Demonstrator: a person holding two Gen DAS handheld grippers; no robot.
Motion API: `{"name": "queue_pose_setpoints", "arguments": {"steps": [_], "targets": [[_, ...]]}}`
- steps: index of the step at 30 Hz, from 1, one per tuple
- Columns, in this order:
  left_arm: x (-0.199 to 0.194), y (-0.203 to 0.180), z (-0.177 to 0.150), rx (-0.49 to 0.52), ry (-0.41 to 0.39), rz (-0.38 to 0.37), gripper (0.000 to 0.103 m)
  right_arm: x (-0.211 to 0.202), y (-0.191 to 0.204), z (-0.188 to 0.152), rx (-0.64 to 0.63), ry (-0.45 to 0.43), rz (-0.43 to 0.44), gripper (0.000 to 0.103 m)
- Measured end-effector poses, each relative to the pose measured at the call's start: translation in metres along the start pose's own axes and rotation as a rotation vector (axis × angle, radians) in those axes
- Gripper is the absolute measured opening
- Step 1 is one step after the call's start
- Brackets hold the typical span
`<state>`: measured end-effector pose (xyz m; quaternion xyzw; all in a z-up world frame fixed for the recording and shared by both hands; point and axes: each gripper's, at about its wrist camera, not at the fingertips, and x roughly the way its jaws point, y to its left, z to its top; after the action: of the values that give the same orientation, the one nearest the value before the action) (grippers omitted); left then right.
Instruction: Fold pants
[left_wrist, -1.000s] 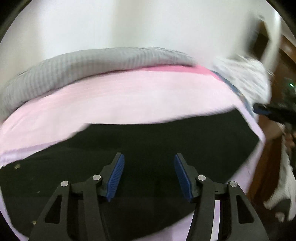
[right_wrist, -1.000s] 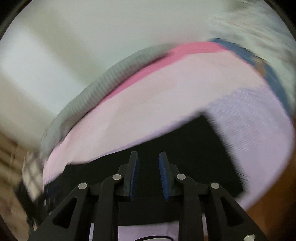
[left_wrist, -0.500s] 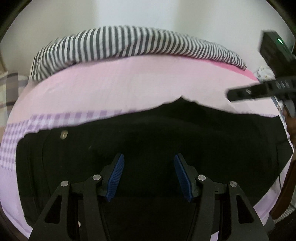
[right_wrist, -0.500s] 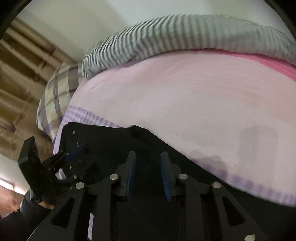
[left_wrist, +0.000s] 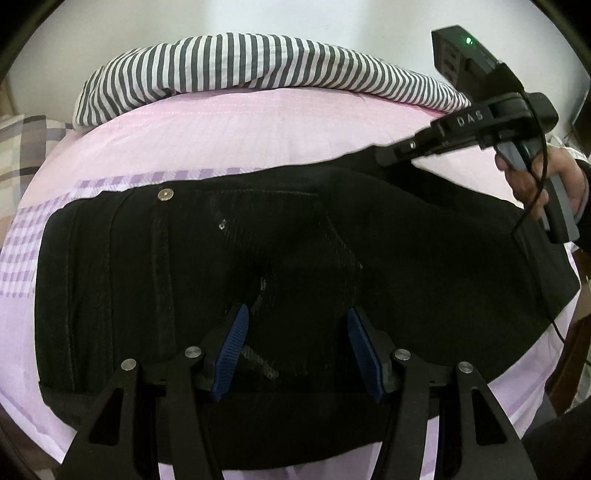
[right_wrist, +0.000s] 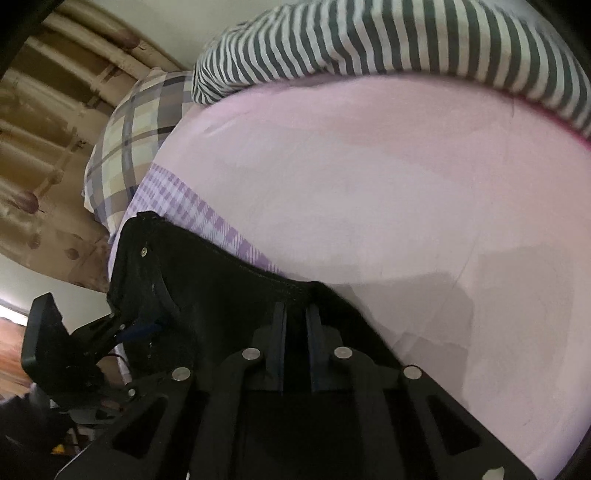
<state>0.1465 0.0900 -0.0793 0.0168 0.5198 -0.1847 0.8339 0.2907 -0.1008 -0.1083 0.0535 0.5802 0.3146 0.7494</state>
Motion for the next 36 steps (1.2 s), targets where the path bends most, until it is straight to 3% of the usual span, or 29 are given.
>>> {"name": "queue_pose_setpoints", "arguments": {"steps": [7,10,14,17,20,25,29,34,36], "targets": [[-0.004,-0.002,-0.006,0.002,0.002,0.009,0.057,0.012,-0.012,0.0,0.035,-0.027,-0.049,0.006],[-0.005,-0.002,-0.008,0.008,0.003,0.018,0.057,0.006,-0.011,-0.002,0.052,-0.038,-0.054,0.017],[-0.009,0.006,-0.001,-0.068,0.011,-0.015,0.057,-0.035,-0.009,-0.014,0.083,-0.125,-0.052,0.025],[-0.022,0.008,0.007,-0.122,-0.039,-0.066,0.057,-0.066,-0.009,-0.037,0.089,-0.159,-0.082,0.029],[-0.028,-0.008,0.015,-0.089,-0.066,-0.092,0.057,-0.076,-0.013,-0.068,0.118,-0.131,-0.111,0.03],[-0.01,-0.042,0.013,-0.003,-0.003,-0.129,0.057,-0.07,-0.035,-0.113,0.222,-0.099,-0.123,0.03],[0.003,-0.047,0.003,0.012,0.064,-0.122,0.057,-0.076,-0.06,-0.127,0.288,-0.159,-0.166,0.024],[0.001,-0.05,-0.003,0.053,0.074,-0.086,0.057,-0.105,-0.096,-0.139,0.372,-0.241,-0.232,0.026],[0.0,-0.053,-0.001,0.051,0.08,-0.069,0.057,-0.123,-0.111,-0.149,0.428,-0.279,-0.206,0.027]]}}
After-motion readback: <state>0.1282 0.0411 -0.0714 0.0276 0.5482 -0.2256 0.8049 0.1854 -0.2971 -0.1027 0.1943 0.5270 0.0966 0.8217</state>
